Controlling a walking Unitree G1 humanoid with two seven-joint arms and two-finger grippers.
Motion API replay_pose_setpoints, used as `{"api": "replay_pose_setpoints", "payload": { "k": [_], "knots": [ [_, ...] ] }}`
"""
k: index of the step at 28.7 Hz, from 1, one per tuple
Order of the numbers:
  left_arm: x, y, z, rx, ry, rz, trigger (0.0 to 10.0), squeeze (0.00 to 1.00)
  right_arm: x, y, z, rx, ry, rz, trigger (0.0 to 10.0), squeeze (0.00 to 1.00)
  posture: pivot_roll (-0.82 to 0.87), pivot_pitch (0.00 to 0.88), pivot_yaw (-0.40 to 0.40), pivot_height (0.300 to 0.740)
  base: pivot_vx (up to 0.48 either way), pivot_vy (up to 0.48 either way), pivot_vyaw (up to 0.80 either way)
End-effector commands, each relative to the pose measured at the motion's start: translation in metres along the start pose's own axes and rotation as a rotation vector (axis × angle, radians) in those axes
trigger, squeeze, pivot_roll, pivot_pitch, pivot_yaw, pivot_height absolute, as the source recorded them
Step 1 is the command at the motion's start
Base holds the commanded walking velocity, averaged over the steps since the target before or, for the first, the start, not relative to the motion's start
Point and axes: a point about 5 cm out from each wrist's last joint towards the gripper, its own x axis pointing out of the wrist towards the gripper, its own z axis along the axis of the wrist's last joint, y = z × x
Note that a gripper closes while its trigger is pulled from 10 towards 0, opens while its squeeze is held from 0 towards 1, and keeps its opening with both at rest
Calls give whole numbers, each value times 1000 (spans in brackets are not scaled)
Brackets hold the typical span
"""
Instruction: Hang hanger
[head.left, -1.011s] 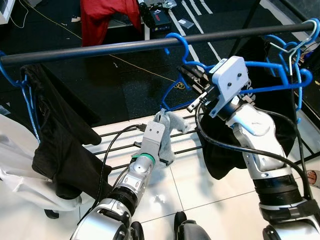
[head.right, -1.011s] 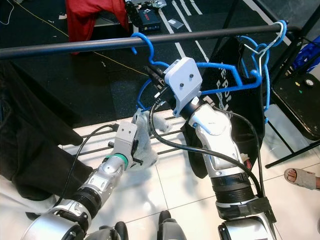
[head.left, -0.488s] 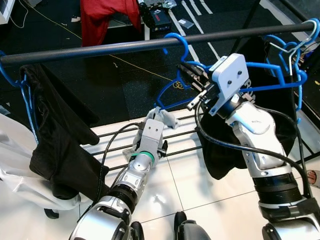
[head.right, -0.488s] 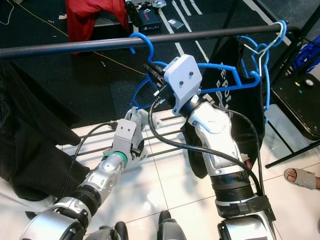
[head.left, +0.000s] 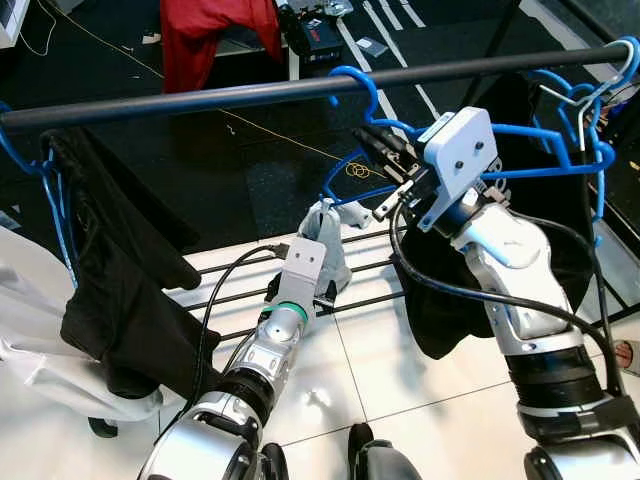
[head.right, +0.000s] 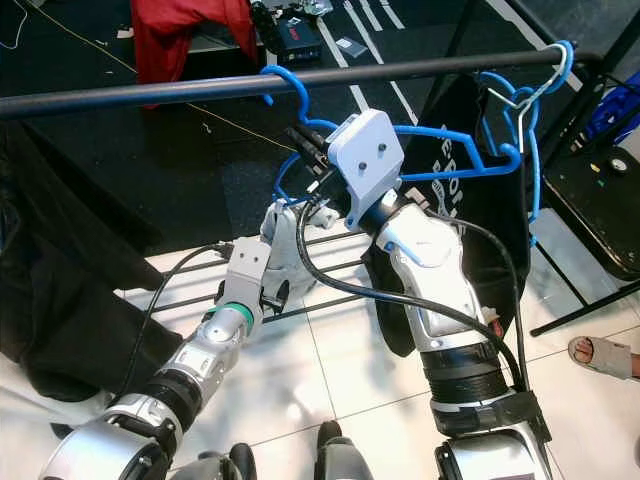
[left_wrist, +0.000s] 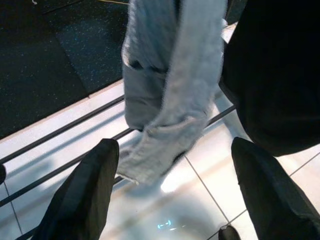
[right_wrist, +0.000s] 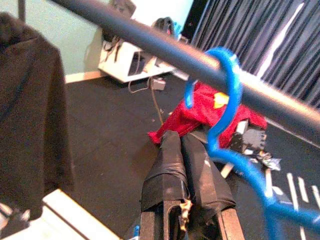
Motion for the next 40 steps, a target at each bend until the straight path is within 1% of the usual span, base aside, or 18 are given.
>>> {"api": "replay_pose_setpoints", "payload": {
  "k": [1,2,3,8,9,10,11,13,16,18,21,22,26,28,32,36,38,40],
  "knots": [
    [-1,-19,0,-4,13,-41,10000,0,-7,9,-8,19,35,39,0,0,-202,288,54,740,0,0,0],
    [-1,-17,0,-7,12,-39,10000,0,-13,15,-15,31,66,52,0,0,-202,288,54,740,0,0,0],
    [-1,-15,0,-10,11,-36,10000,0,-16,18,-20,41,90,46,10000,0,-202,288,58,740,0,0,0],
    [-1,-13,-1,-13,10,-32,10000,0,-16,17,-25,46,106,18,10000,0,-199,285,62,740,0,0,0],
    [-1,-12,-1,-13,11,-29,10000,0,-16,15,-26,50,107,7,10000,176,-193,279,60,740,0,0,0],
    [-1,-12,-1,-13,11,-29,10000,0,-16,15,-26,50,107,7,10000,176,-193,279,60,740,0,0,0],
    [-1,-10,-2,-15,10,-24,10000,0,-15,15,-27,66,106,5,10000,1000,-191,276,60,740,0,0,0],
    [-1,-9,-2,-17,10,-17,10000,0,-14,16,-30,84,109,7,10000,1000,-187,271,59,740,0,0,0],
    [-2,-3,-3,-24,11,4,10000,0,-18,31,-41,143,141,66,10000,1000,-184,267,57,740,0,0,0],
    [-2,-3,-3,-24,11,4,10000,0,-18,31,-41,143,141,66,10000,1000,-184,267,57,740,0,0,0],
    [-2,0,-5,-35,17,19,10000,0,-22,42,-46,170,170,121,10000,1000,-180,265,56,740,0,0,0],
    [-2,2,-7,-45,23,29,10000,0,-23,42,-46,172,171,117,10000,0,-177,262,56,740,0,0,0],
    [-3,4,-8,-55,29,37,10000,0,-22,38,-44,167,163,88,10000,0,-178,260,57,740,0,0,0],
    [-4,4,-12,-64,39,44,10000,0,-17,21,-37,141,128,13,10000,0,-182,255,57,740,0,0,0],
    [-4,3,-14,-68,43,42,10000,0,-14,12,-33,120,109,-14,10000,0,-185,251,55,740,0,0,0],
    [-6,3,-14,-73,41,42,10000,0,-25,29,-48,119,167,22,10000,0,-185,248,52,740,0,0,0],
    [-6,3,-14,-73,41,42,10000,0,-25,29,-48,119,167,22,10000,0,-185,248,52,740,0,0,0],
    [-6,4,-12,-76,20,43,10000,0,-36,43,-63,164,226,19,10000,0,-178,235,43,740,0,0,0]
  ]
}}
